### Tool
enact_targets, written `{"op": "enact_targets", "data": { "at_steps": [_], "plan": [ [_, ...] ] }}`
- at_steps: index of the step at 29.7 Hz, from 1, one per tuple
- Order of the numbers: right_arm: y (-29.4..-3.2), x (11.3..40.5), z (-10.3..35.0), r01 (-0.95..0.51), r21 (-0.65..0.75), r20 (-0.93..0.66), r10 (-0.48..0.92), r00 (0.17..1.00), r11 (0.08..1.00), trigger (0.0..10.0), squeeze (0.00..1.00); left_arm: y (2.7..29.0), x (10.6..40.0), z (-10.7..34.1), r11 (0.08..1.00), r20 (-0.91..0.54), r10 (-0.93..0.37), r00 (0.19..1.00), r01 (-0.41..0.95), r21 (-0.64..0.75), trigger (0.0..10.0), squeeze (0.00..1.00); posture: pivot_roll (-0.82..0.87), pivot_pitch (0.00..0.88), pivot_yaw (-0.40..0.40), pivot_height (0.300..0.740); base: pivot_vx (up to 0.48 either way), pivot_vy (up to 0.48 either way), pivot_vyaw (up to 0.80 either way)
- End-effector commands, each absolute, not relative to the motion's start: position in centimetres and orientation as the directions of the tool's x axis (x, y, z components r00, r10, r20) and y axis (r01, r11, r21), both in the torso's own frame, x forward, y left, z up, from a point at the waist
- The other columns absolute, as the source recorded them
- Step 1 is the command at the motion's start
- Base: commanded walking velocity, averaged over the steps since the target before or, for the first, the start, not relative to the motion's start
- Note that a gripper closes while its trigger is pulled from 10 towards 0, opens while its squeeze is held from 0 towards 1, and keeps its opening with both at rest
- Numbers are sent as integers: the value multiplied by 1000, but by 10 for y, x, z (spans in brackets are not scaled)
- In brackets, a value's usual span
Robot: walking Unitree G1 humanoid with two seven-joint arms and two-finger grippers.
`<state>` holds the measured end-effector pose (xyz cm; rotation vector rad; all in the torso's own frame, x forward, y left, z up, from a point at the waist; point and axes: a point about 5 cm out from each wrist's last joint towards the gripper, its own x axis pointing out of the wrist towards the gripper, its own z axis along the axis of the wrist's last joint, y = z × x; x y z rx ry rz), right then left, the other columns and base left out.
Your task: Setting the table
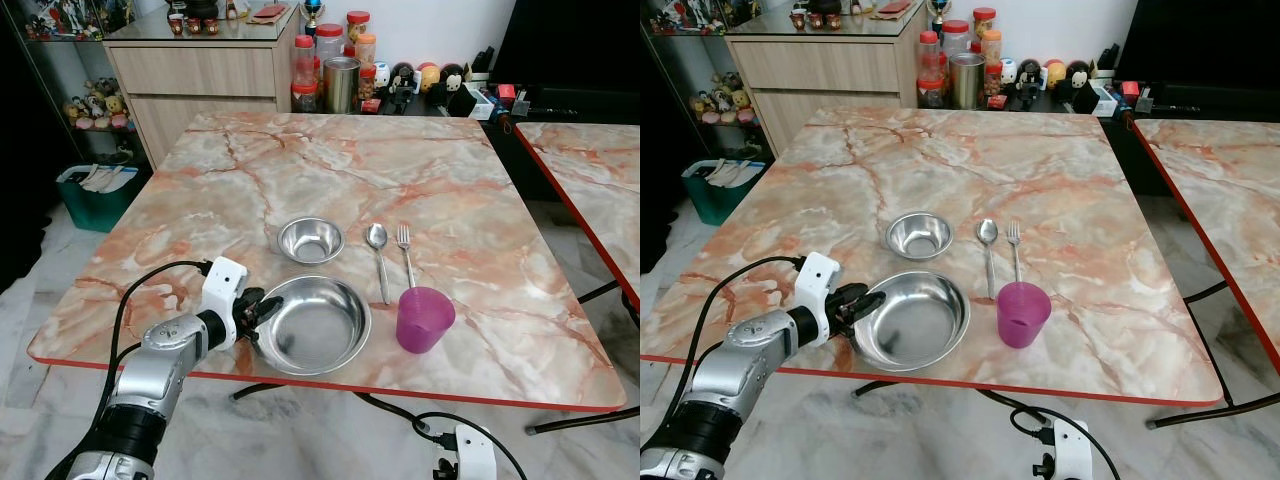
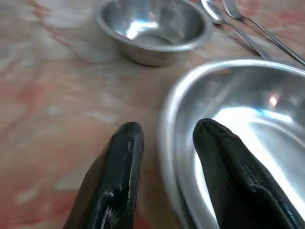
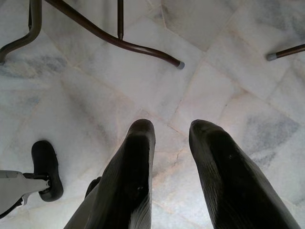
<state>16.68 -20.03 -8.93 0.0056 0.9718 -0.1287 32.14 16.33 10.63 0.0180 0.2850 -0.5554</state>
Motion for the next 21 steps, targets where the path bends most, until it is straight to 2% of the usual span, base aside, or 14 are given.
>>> {"op": "enact_targets", "data": {
  "at_steps": [1, 12, 13, 14, 21],
  "plan": [
    [-201, 167, -89, 130, -51, -822, -115, 557, 990, 10000, 0, 167, 325, 110, 860, -266, -500, 824, 508, -44, 10000, 0, -2, 0, -7, 740, 0, 0, 0],
    [-201, 168, -89, 129, -50, -821, -114, 560, 990, 10000, 0, 167, 324, 112, 854, -262, -509, 820, 520, -33, 10000, 0, 1, 0, -10, 740, 0, 0, 0],
    [-201, 168, -88, 129, -50, -821, -115, 560, 990, 10000, 0, 166, 324, 112, 853, -260, -511, 820, 521, -33, 10000, 314, 0, 0, -10, 740, 0, 0, 0],
    [-201, 169, -88, 129, -51, -820, -115, 561, 990, 10000, 0, 166, 324, 111, 852, -258, -513, 819, 523, -32, 10000, 1000, -1, 0, -10, 740, 0, 0, 0],
    [-201, 169, -88, 129, -50, -820, -115, 561, 990, 10000, 0, 165, 325, 112, 853, -247, -515, 821, 519, -55, 10000, 1000, -2, 0, -10, 740, 0, 0, 0]
  ]
}}
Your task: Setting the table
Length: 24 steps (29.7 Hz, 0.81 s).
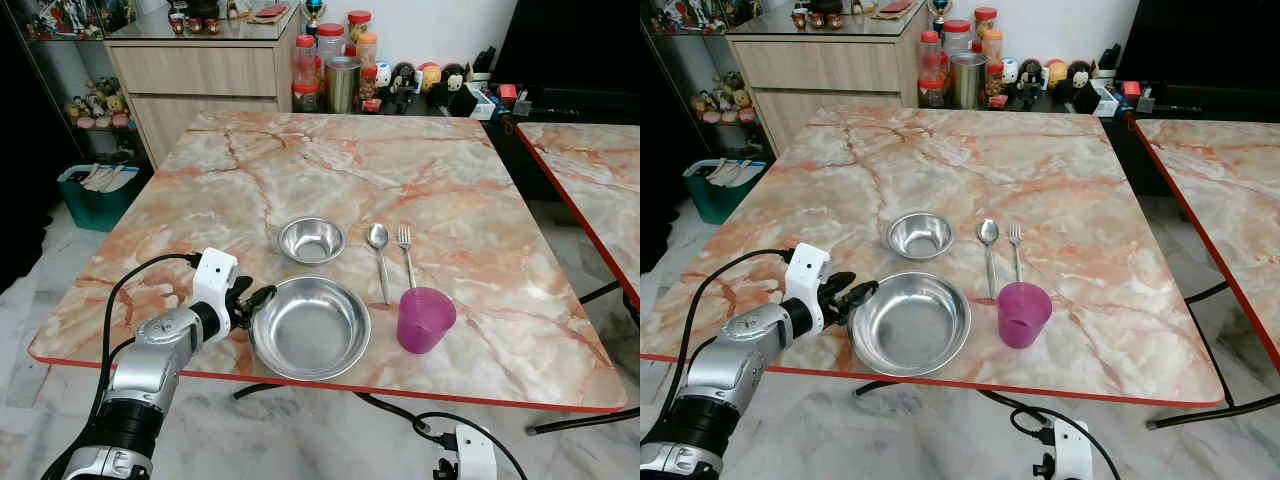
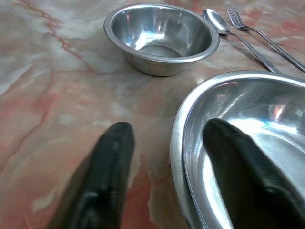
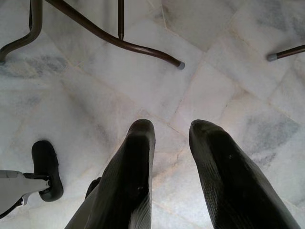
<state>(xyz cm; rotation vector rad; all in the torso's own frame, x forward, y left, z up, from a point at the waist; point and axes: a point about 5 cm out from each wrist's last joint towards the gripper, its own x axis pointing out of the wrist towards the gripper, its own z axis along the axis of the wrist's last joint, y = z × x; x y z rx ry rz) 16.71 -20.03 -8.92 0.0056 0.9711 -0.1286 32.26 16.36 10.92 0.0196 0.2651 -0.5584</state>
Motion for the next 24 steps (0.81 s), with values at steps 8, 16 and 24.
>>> {"op": "enact_targets", "data": {
  "at_steps": [8, 16, 24],
  "plan": [
    [-201, 169, -88, 131, -47, -820, -113, 561, 990, 10000, 0, 163, 322, 107, 837, -272, -540, 797, 543, -70, 10000, 0, -1, 0, -6, 740, 0, 0, 0],
    [-200, 169, -89, 131, -44, -821, -111, 560, 990, 10000, 0, 159, 316, 98, 815, -303, -572, 762, 569, -107, 10000, 0, -1, 0, -5, 740, 0, 0, 0],
    [-199, 168, -89, 130, -41, -821, -108, 561, 991, 10000, 0, 157, 314, 91, 814, -328, -572, 752, 568, -117, 10000, 0, -1, 0, -6, 740, 0, 0, 0]
  ]
}}
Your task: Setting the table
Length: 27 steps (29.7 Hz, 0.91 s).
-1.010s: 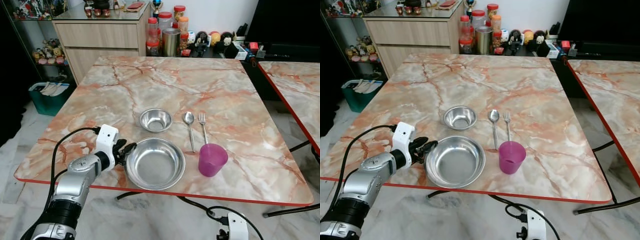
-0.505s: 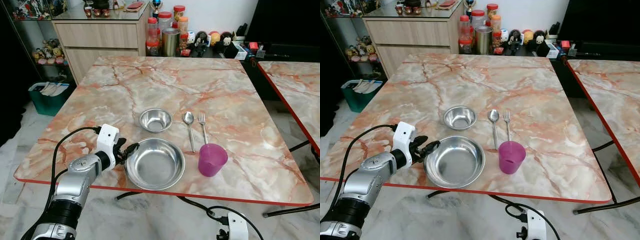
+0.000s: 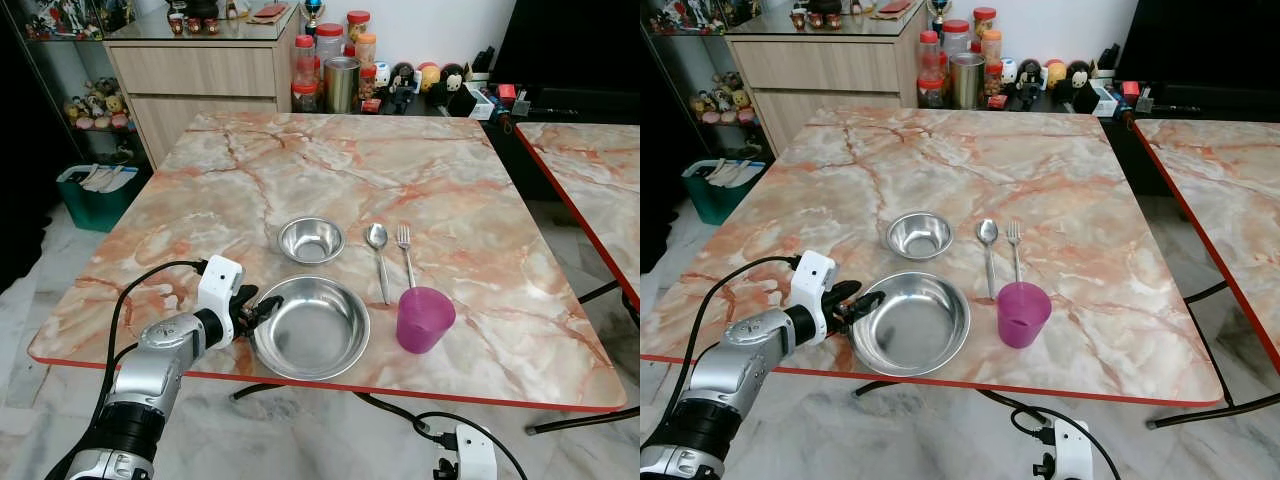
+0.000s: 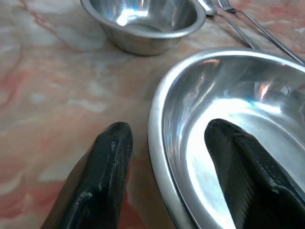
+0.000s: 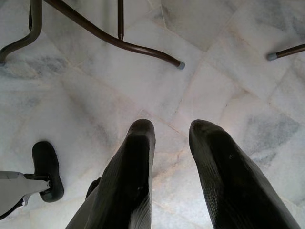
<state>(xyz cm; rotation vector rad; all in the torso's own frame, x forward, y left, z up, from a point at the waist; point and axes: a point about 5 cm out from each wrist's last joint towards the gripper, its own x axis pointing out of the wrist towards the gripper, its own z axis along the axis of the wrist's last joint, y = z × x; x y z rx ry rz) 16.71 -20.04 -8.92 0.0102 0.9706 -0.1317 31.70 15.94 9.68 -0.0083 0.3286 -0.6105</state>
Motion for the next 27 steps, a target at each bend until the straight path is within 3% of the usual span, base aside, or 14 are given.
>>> {"op": "enact_targets", "data": {
  "at_steps": [1, 8, 9, 10, 27],
  "plan": [
    [-199, 168, -89, 130, -42, -821, -108, 561, 991, 10000, 0, 157, 314, 90, 814, -334, -571, 750, 568, -118, 10000, 0, -2, 0, -6, 740, 0, 0, 0],
    [-199, 169, -88, 130, -42, -820, -109, 561, 991, 10000, 0, 158, 313, 87, 814, -350, -570, 743, 568, -120, 10000, 0, -4, 0, -6, 740, 0, 0, 0],
    [-199, 169, -88, 130, -42, -820, -109, 562, 991, 10000, 0, 158, 314, 87, 816, -352, -569, 744, 566, -122, 4039, 0, -4, 0, -6, 740, 0, 0, 0],
    [-199, 169, -88, 130, -42, -820, -109, 562, 991, 10000, 0, 158, 314, 86, 816, -353, -567, 744, 564, -123, 0, 0, -3, 0, -6, 740, 0, 0, 0],
    [-199, 170, -88, 132, -41, -818, -109, 564, 990, 10000, 0, 164, 316, 89, 822, -349, -559, 752, 559, -113, 0, 0, -3, 0, -3, 740, 0, 0, 0]
  ]
}}
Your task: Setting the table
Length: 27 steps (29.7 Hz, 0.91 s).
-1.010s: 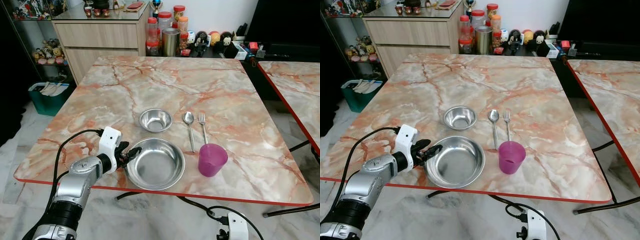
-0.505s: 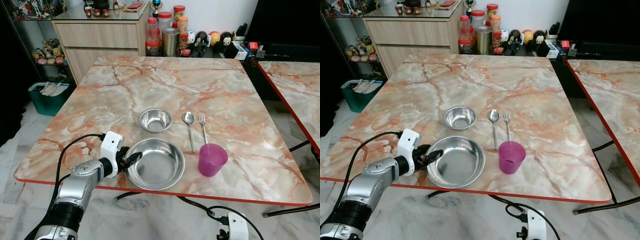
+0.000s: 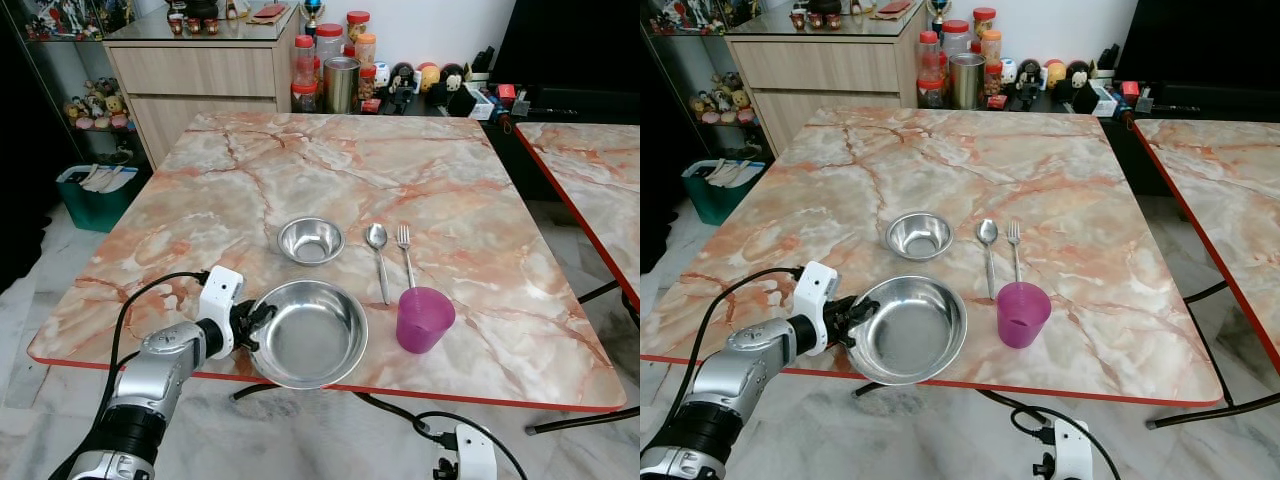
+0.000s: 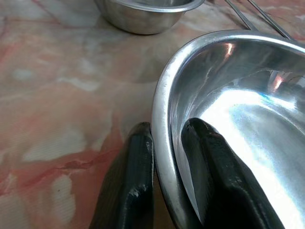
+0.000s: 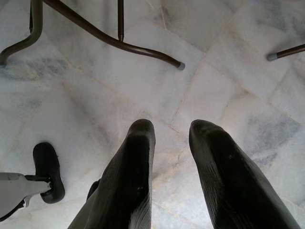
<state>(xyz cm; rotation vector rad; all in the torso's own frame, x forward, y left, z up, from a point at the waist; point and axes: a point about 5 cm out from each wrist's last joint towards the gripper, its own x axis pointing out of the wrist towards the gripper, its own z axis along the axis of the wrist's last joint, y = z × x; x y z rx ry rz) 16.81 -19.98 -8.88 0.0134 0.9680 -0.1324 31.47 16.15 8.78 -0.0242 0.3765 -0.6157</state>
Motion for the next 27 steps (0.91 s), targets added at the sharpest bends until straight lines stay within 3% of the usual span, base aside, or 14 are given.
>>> {"op": "enact_targets", "data": {
  "at_steps": [1, 9, 13, 14, 15, 20, 27],
  "plan": [
    [-199, 170, -88, 132, -41, -818, -109, 564, 990, 10000, 0, 165, 315, 89, 822, -347, -559, 753, 559, -113, 0, 0, -1, 0, -5, 740, 0, 0, 0],
    [-199, 168, -89, 134, -42, -821, -110, 560, 990, 10000, 0, 172, 316, 93, 839, -313, -540, 781, 529, -128, 0, 0, -1, 0, -5, 740, 0, 0, 0],
    [-199, 168, -89, 136, -39, -822, -110, 559, 990, 10000, 0, 196, 325, 109, 911, -178, -407, 896, 384, -151, 0, 0, -8, 0, 3, 740, 0, 0, 0],
    [-199, 167, -89, 137, -39, -822, -110, 559, 990, 10000, 0, 204, 326, 114, 923, -141, -369, 919, 346, -166, 1373, 0, -8, 0, 3, 740, 0, 0, 0],
    [-199, 167, -89, 139, -39, -822, -111, 558, 990, 10000, 0, 215, 325, 125, 927, -41, -334, 942, 320, -198, 9804, 0, -7, 0, 1, 740, 0, 0, 0],
    [-200, 165, -90, 130, -43, -825, -109, 554, 991, 10000, 0, 227, 321, 136, 916, 48, -319, 947, 321, -242, 10000, 0, 5, 0, -8, 740, 0, 0, 0],
    [-200, 165, -90, 114, -47, -826, -103, 554, 992, 10000, 0, 238, 326, 146, 900, 210, -50, 976, 136, -415, 10000, 0, -4, 0, -12, 740, 0, 0, 0]
  ]
}}
